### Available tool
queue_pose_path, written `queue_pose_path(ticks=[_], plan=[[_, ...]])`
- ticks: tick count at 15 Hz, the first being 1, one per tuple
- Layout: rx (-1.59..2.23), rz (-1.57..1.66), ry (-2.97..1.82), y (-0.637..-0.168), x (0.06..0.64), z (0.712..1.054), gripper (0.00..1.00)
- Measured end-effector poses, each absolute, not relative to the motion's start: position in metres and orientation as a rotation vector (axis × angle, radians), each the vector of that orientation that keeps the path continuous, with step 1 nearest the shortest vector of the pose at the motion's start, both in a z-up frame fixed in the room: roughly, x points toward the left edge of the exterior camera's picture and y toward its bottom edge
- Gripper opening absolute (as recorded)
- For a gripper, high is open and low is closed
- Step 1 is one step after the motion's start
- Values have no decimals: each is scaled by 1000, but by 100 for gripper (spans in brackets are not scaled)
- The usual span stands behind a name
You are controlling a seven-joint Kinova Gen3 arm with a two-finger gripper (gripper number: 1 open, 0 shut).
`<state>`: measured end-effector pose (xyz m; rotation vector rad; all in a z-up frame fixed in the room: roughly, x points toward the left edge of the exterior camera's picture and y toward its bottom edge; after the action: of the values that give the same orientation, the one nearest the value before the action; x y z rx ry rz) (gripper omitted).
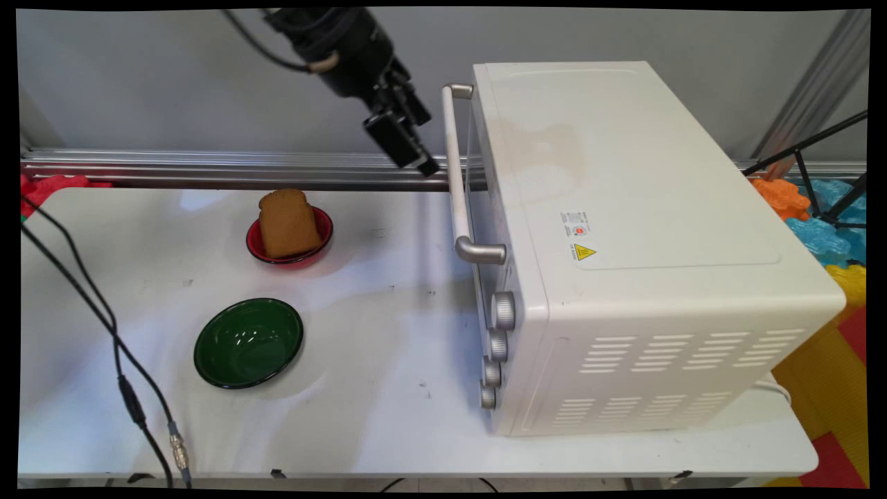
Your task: Open the oven
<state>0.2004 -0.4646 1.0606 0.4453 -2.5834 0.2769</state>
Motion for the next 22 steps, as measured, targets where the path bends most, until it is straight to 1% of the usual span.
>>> queue_pose_path(ticks=[7, 19, 20, 22], plan=[[426, 241, -2593, -484, 178, 1070, 100], [338, 194, -2630, -512, 165, 1057, 100], [332, 194, -2630, -514, 165, 1056, 0], [327, 195, -2629, -516, 164, 1055, 0]])
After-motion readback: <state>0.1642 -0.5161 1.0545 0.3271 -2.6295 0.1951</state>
